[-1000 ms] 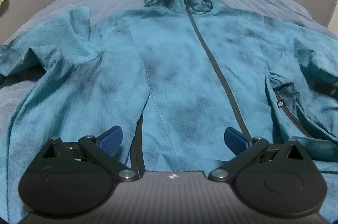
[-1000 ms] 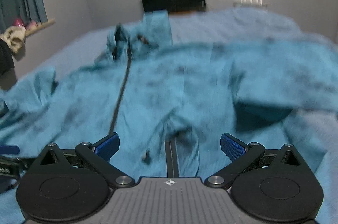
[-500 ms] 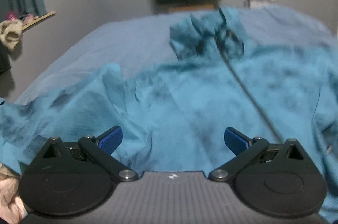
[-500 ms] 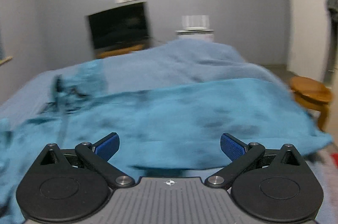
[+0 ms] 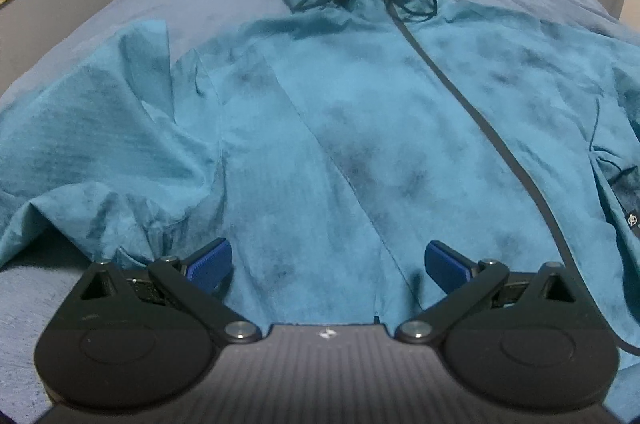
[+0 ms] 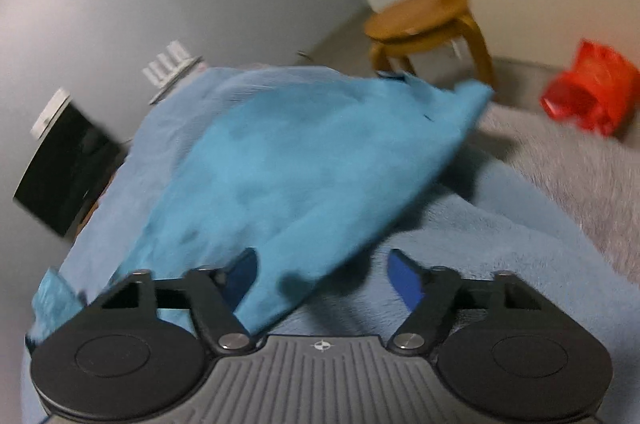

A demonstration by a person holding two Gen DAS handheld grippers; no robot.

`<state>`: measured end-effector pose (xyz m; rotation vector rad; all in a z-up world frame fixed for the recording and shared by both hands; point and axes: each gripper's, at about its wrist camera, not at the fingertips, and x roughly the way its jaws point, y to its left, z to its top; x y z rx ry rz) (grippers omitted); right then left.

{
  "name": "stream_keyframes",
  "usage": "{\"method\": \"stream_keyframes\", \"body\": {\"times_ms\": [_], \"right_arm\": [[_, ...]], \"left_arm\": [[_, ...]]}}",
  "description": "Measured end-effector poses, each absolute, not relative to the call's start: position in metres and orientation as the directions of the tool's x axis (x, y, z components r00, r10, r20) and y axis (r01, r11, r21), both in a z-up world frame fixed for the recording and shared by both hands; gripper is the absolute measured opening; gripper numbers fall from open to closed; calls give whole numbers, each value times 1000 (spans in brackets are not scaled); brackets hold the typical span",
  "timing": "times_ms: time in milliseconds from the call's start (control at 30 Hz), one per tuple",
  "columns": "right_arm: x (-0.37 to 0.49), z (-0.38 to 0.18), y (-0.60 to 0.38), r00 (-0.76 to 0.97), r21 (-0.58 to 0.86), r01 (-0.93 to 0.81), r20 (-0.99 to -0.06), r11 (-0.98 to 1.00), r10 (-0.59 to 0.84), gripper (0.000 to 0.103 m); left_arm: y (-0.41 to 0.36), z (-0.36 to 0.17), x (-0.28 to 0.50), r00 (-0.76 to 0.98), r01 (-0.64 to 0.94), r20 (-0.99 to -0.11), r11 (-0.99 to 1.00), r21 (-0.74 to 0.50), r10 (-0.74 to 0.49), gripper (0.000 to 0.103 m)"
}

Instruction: Fold large clothes

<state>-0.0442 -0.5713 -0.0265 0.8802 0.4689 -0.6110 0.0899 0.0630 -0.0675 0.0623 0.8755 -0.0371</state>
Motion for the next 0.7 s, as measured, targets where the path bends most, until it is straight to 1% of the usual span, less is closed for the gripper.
{"method": "stream_keyframes", "body": {"times_ms": [33, 133, 333, 400, 433, 467, 533, 567, 600, 700], "right_arm": [[-41, -35, -577, 736, 585, 668, -614, 460, -287, 59], [-36, -52, -589, 752, 646, 656, -605, 390, -263, 58], [-20, -66, -619, 780, 712, 624, -545, 322, -307, 58], [-13, -68, -635, 785, 727, 612, -511, 310, -350, 52], [-13, -66, -638, 776, 726, 619, -506, 301, -376, 41], [-12, -65, -642, 767, 726, 625, -505, 286, -396, 25], [-14, -58, -647, 771, 757, 603, -471, 254, -429, 10], [-15, -51, -645, 781, 769, 582, -439, 264, -443, 8], [-19, -41, -641, 788, 767, 571, -411, 294, -458, 7], [-17, 0, -620, 806, 710, 555, -331, 434, -490, 6]], "left_arm": [[63, -69, 91, 634, 56, -774, 998, 34, -9, 103], [62, -72, 97, 623, 54, -782, 998, 30, -10, 103], [61, -78, 100, 606, 60, -795, 998, 30, -13, 103], [61, -80, 101, 602, 57, -799, 998, 25, -14, 103], [61, -81, 103, 597, 55, -802, 998, 26, -12, 103], [60, -83, 103, 593, 54, -805, 998, 30, -8, 103], [58, -87, 105, 577, 56, -817, 997, 50, 8, 103], [56, -88, 105, 570, 58, -821, 997, 60, 16, 103], [55, -90, 106, 565, 59, -825, 996, 67, 22, 103], [56, -92, 107, 558, 58, -830, 996, 68, 24, 103]]}}
